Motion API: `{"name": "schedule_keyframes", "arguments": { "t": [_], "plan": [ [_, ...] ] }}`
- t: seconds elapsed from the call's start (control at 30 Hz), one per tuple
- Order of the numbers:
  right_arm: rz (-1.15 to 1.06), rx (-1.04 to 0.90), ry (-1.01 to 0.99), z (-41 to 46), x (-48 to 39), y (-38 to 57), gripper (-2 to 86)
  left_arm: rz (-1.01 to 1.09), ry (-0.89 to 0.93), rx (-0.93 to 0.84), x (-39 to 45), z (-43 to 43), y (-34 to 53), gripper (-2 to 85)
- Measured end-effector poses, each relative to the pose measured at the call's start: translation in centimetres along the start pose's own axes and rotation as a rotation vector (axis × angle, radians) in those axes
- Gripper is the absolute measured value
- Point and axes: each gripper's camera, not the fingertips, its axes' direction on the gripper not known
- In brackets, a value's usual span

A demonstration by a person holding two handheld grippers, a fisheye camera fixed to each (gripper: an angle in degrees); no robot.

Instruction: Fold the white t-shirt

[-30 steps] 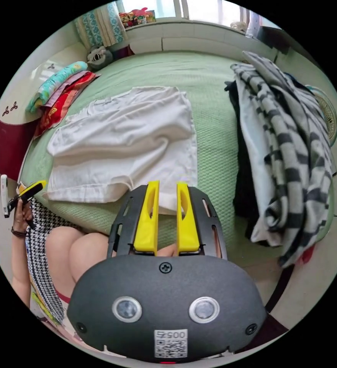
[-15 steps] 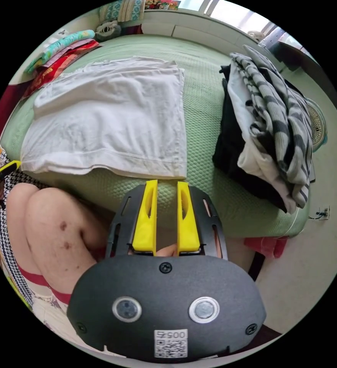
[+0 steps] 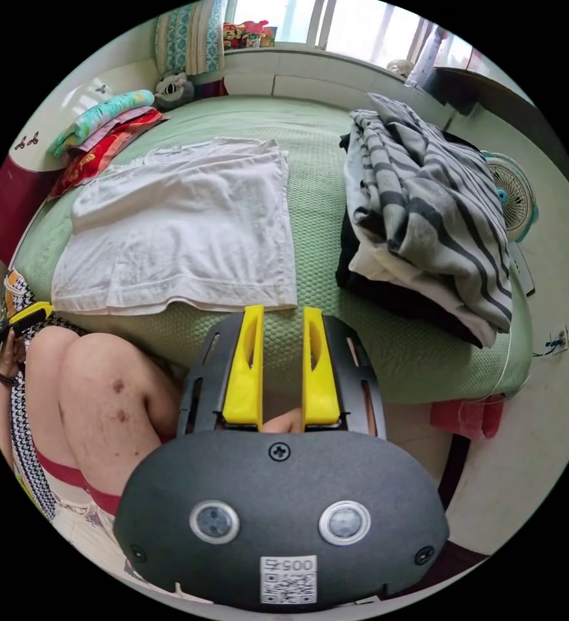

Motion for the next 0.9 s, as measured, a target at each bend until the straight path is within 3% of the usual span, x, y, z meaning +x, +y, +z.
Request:
{"name": "schedule_keyframes", "arguments": {
  "t": [0.77, 0.9],
  "plan": [
    [0.055, -0.036, -0.04, -2.5, 4.1, 2.5, 8.0, -0.049, 0.035, -0.023, 1.5, -3.6, 2.9, 10.4],
    [0.005, -0.024, -0.067, -4.1, 3.2, 3.7, 4.4, -0.028, 0.109, -0.049, 2.3, -5.4, 4.6, 5.5]
  ]
}}
